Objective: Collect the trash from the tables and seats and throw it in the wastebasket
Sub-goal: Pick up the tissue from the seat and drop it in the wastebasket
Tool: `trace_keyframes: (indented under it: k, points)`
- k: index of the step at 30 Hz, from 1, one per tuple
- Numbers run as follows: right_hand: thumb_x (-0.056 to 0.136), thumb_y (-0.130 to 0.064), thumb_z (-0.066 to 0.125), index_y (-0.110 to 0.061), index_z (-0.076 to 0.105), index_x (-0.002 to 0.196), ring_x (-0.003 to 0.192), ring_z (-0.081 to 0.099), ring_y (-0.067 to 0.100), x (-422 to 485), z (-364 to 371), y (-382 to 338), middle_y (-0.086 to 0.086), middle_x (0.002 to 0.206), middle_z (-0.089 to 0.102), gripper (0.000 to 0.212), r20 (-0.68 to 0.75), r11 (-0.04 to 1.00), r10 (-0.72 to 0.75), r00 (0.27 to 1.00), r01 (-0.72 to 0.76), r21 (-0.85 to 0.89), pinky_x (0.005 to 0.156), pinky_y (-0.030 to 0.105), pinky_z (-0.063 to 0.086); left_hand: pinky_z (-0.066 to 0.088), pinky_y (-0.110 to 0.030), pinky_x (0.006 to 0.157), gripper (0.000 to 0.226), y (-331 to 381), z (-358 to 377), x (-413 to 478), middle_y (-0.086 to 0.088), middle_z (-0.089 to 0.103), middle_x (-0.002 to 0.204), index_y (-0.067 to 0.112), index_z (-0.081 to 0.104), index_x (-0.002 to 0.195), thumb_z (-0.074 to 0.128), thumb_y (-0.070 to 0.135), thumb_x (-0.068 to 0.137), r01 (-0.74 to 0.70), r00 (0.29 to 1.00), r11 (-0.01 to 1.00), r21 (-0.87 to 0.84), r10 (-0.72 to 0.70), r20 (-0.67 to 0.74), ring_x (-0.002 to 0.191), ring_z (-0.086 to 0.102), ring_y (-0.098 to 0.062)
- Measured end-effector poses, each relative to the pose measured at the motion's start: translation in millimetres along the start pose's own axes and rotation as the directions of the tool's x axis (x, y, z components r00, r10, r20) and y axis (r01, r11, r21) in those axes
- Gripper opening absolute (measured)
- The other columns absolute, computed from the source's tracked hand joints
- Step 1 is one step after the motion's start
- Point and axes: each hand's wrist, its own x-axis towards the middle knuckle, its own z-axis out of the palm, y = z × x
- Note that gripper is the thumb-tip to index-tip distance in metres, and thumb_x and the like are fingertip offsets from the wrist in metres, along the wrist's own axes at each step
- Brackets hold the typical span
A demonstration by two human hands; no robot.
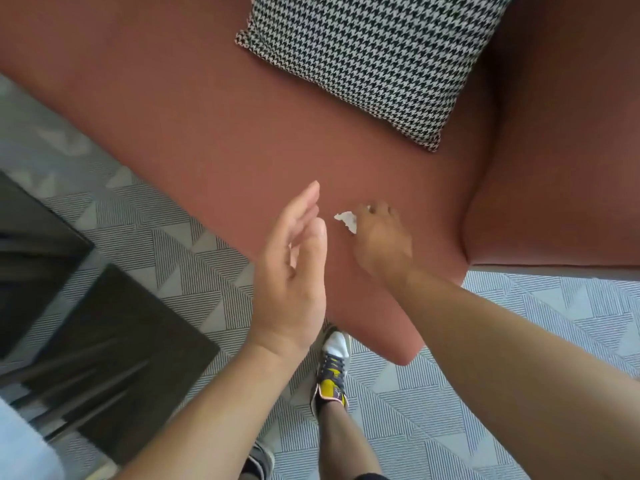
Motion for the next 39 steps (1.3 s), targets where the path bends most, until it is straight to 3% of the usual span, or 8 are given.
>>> trace_keyframes:
  k: [6,11,15,18,21,27,33,39]
  points:
    - [0.098,-0.012,0.05,-0.012,0.061,0.115,0.093,0.064,0.032,0,-52,-40,0.008,0.105,0.068,0.02,-0.032,0.874,0.106,0.994,-0.078,0.48,0.074,0.04,0.05,0.048,-0.05,0.115,0.045,19,-20,3,0.015,0.061,0.145,0.03,0.056,0.14,0.045,0.047,0.099,-0.039,0.996,0.999,-0.014,0.038,-0.084,0.136,0.059,-0.006]
    - [0.091,-0.002,0.048,-0.014,0.045,0.082,0.054,0.037,0.004,-24,-118,-94,-0.005,0.072,0.044,0.016,-0.046,0.562,0.104,0.994,-0.02,0.827,0.046,0.018,0.033,0.047,-0.051,0.116,0.044,59,-45,2,0.015,0.061,0.145,0.033,0.055,0.14,0.044,0.047,0.1,-0.07,0.984,0.997,-0.036,0.063,-0.168,0.137,0.058,-0.005]
    - [0.087,0.0,0.05,-0.011,0.051,0.083,0.057,0.039,0.003,-63,-174,-135,-0.005,0.074,0.047,0.012,-0.038,0.444,0.064,0.997,0.006,0.896,0.048,0.016,0.034,0.048,-0.049,0.116,0.044,102,-75,-7,0.014,0.061,0.146,0.034,0.055,0.141,0.044,0.047,0.1,-0.123,0.961,0.992,-0.037,0.109,-0.253,0.138,0.057,-0.006]
    - [0.089,0.001,0.049,-0.005,0.056,0.09,0.073,0.047,0.013,-96,-208,-168,0.001,0.082,0.052,0.01,-0.011,0.369,0.005,1.0,0.008,0.929,0.065,0.03,0.039,0.051,-0.041,0.113,0.04,136,-101,-21,0.016,0.062,0.146,0.038,0.056,0.14,0.044,0.046,0.102,-0.172,0.935,0.984,-0.05,0.147,-0.322,0.138,0.057,-0.006]
    - [0.09,0.002,0.05,-0.011,0.052,0.082,0.073,0.048,0.015,-131,-237,-200,-0.002,0.078,0.051,0.015,-0.021,0.321,-0.063,0.998,0.04,0.946,0.066,0.035,0.042,0.052,-0.037,0.11,0.039,167,-130,-44,0.016,0.062,0.146,0.038,0.057,0.139,0.044,0.045,0.103,-0.229,0.893,0.973,-0.04,0.193,-0.407,0.138,0.058,-0.008]
    - [0.083,-0.013,0.057,-0.011,0.06,0.091,0.08,0.05,0.025,-218,-272,-267,0.008,0.086,0.054,0.009,-0.031,0.264,-0.293,0.956,0.112,0.958,0.072,0.047,0.044,0.052,-0.046,0.11,0.037,216,-189,-123,0.016,0.063,0.145,0.042,0.06,0.137,0.044,0.047,0.104,-0.257,0.81,0.966,-0.007,0.212,-0.546,0.139,0.057,-0.011]
    - [0.08,-0.011,0.059,-0.015,0.068,0.091,0.077,0.056,0.026,-326,-270,-328,0.009,0.084,0.06,0.015,0.044,0.217,-0.505,0.862,0.077,0.973,0.07,0.048,0.051,0.055,-0.04,0.108,0.044,239,-250,-228,0.011,0.064,0.145,0.029,0.059,0.139,0.044,0.047,0.103,-0.27,0.666,0.963,0.016,0.198,-0.719,0.139,0.058,-0.013]
    - [0.095,0.007,0.053,-0.013,0.067,0.102,0.08,0.065,0.02,-460,-246,-376,0.006,0.09,0.065,0.025,0.092,0.233,-0.669,0.737,0.091,0.968,0.071,0.038,0.062,0.052,-0.043,0.106,0.036,242,-304,-363,0.011,0.064,0.144,0.041,0.062,0.135,0.046,0.047,0.104,-0.317,0.488,0.946,0.075,0.23,-0.842,0.139,0.058,-0.014]
